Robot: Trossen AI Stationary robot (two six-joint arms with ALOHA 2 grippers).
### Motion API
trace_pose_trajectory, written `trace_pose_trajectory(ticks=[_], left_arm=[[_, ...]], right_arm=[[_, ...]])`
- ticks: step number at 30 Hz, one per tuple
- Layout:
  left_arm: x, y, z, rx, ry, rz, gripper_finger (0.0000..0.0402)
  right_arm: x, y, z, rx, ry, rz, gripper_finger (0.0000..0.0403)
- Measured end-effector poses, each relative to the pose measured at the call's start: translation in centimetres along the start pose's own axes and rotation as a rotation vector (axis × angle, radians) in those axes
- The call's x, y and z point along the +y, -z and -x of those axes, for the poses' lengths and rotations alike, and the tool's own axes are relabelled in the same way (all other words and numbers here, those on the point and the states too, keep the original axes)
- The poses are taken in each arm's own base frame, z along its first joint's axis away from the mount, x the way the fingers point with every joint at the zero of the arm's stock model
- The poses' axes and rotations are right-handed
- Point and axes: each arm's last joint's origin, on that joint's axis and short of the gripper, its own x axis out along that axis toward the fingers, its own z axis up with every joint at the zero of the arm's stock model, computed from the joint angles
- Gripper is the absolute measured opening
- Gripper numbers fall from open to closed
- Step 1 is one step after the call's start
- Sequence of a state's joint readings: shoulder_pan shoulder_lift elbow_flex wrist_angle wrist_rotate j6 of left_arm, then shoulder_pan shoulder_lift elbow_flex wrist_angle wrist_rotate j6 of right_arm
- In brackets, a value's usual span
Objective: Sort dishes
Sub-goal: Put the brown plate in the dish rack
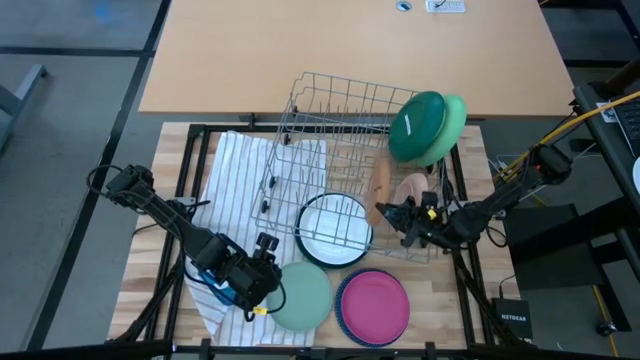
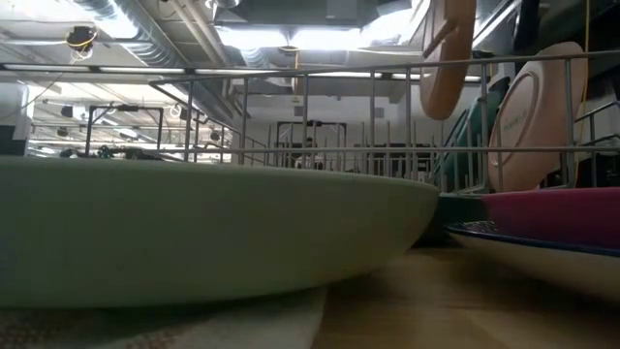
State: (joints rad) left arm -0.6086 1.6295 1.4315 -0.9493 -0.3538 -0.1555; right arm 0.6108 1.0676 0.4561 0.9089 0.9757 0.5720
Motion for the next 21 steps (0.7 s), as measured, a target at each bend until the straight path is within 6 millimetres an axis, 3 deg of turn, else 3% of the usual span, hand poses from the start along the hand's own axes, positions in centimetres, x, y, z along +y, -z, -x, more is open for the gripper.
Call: trace_pose_trajectory(ticks=[10,21], left_arm=[[0.0,0.0,0.0,0.0,0.0,-0.006,0.0129],[0.0,-0.2,0.0,-0.022,0.003,-0.045,0.0129]], right_arm=[[1.4,-0.6,3.3,-0.022,0.092,0.049,0.0013],[0.5,0.9,1.1,0.009,0.036,0.096,0.0013]])
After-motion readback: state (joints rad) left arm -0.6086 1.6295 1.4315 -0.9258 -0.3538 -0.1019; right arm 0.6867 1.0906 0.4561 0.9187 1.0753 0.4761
